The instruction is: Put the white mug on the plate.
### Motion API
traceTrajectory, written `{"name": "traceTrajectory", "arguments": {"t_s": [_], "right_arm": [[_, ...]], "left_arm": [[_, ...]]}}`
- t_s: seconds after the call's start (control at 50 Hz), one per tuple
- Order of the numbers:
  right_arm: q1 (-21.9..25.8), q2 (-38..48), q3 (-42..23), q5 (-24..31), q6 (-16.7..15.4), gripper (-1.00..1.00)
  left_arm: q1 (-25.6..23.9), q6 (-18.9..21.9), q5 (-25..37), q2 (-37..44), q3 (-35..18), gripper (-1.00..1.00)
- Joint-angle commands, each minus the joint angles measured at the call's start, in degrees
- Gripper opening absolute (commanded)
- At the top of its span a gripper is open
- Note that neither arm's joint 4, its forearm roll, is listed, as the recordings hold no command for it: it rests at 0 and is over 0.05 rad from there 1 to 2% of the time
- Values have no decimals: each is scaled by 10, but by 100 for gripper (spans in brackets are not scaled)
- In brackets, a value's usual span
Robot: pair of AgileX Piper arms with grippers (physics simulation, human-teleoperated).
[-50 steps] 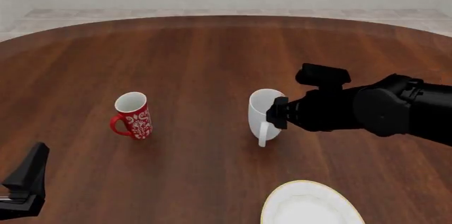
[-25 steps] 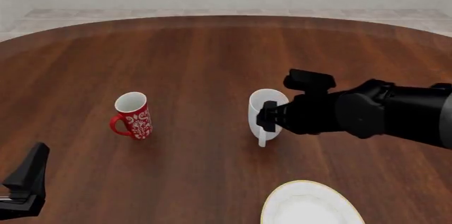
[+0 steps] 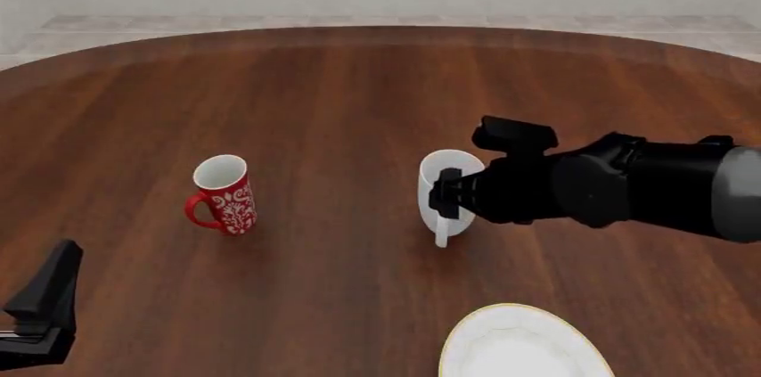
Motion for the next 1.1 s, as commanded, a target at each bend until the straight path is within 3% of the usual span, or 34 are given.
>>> {"name": "traceTrajectory", "arguments": {"t_s": [0.02,1.1], "right_arm": [[-6,15,-8,-2,1,100],[8,81,29,-72,37,100]], "left_arm": [[0,0,0,0,0,100],[0,0,0,0,0,100]]}}
